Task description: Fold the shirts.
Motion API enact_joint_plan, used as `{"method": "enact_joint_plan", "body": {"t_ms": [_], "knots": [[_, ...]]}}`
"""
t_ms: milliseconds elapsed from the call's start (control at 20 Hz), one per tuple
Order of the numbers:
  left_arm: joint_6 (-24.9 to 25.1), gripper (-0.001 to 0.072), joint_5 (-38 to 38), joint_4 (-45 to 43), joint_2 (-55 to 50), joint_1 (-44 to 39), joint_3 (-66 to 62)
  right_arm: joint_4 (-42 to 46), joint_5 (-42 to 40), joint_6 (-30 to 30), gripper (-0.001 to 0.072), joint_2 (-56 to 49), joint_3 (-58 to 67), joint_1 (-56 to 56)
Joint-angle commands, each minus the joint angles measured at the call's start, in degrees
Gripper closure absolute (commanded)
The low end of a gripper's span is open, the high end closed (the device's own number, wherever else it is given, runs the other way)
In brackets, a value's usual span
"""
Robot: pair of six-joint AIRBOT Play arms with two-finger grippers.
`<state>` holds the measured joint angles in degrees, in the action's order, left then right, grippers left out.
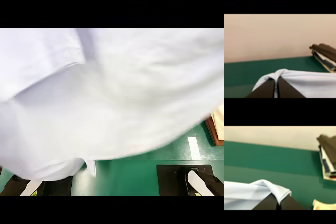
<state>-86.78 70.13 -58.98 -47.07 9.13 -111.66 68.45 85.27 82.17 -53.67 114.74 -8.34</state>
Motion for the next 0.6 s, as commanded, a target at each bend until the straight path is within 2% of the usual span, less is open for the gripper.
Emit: {"method": "enact_joint_plan", "body": {"t_ms": [0,150,300,400,550], "knots": [[-0.2,0.0682,7.6,0.1,-8.7,0.0,7.8,0.3,3.7,0.4,0.0696,-6.3,-7.5,1.3],[1.3,0.0682,8.5,0.1,-17.1,-0.7,18.9,0.8,2.9,-0.1,0.0696,-14.2,-17.7,5.4],[4.4,0.0682,4.1,-0.3,-25.7,-3.0,29.1,0.8,-1.0,-1.1,0.0696,-24.7,-24.1,8.5],[4.7,0.0682,0.0,-0.2,-32.5,-3.6,31.2,0.7,-4.4,-1.1,0.0696,-32.5,-24.4,9.1],[6.5,0.0683,-9.9,-0.4,-40.9,-3.8,27.8,0.7,-8.1,-1.2,0.0696,-42.3,-16.6,9.2]]}}
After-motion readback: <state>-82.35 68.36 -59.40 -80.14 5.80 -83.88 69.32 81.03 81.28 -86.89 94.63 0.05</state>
